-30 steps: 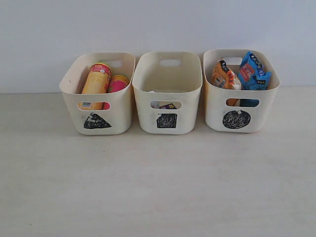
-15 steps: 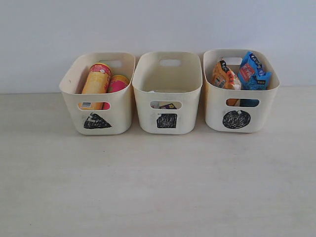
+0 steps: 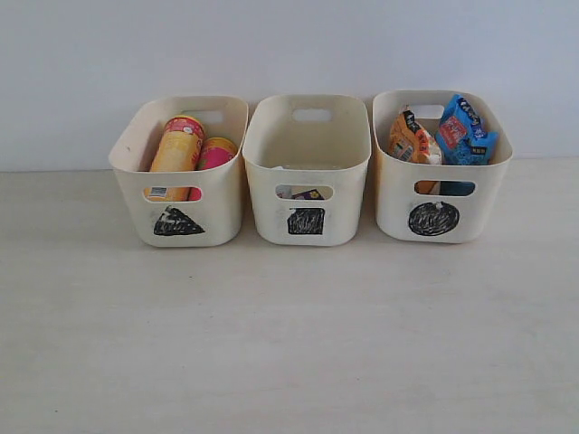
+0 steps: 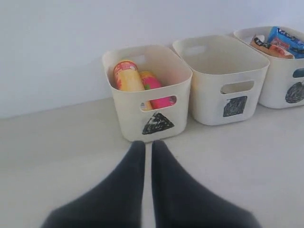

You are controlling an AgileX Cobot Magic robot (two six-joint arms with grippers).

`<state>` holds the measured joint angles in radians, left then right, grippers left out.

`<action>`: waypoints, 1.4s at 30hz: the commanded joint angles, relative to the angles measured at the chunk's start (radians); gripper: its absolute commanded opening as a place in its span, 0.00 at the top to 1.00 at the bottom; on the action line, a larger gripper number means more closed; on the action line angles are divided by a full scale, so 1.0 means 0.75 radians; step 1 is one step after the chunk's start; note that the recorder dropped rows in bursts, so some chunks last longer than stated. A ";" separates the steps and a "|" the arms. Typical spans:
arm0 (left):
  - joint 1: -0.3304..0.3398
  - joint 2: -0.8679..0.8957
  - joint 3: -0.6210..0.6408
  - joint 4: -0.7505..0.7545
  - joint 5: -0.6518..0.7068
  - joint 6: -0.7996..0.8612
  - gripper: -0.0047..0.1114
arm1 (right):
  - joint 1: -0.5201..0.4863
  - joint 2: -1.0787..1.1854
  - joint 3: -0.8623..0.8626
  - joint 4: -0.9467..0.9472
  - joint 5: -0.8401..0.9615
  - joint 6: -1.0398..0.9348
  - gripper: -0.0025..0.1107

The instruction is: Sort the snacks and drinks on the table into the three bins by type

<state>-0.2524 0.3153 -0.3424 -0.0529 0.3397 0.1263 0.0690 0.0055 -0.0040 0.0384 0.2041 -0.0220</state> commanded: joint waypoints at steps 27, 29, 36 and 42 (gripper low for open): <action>0.281 -0.420 0.456 0.071 -0.092 -0.117 0.93 | 0.000 -0.007 0.005 0.000 0.001 -0.003 0.98; 0.293 -0.420 0.456 0.061 -0.128 -0.117 0.93 | 0.000 -0.007 0.005 0.000 0.001 -0.003 0.98; 0.311 -0.420 0.456 0.025 -0.096 -0.117 0.93 | 0.000 -0.007 0.005 0.000 0.001 -0.003 0.98; 0.311 -0.420 0.456 0.025 -0.079 -0.113 0.93 | 0.000 -0.007 0.005 0.000 0.001 -0.003 0.98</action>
<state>-0.0225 0.0040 -0.0035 -0.0218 0.2781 0.0466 0.0690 0.0055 -0.0040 0.0384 0.2041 -0.0220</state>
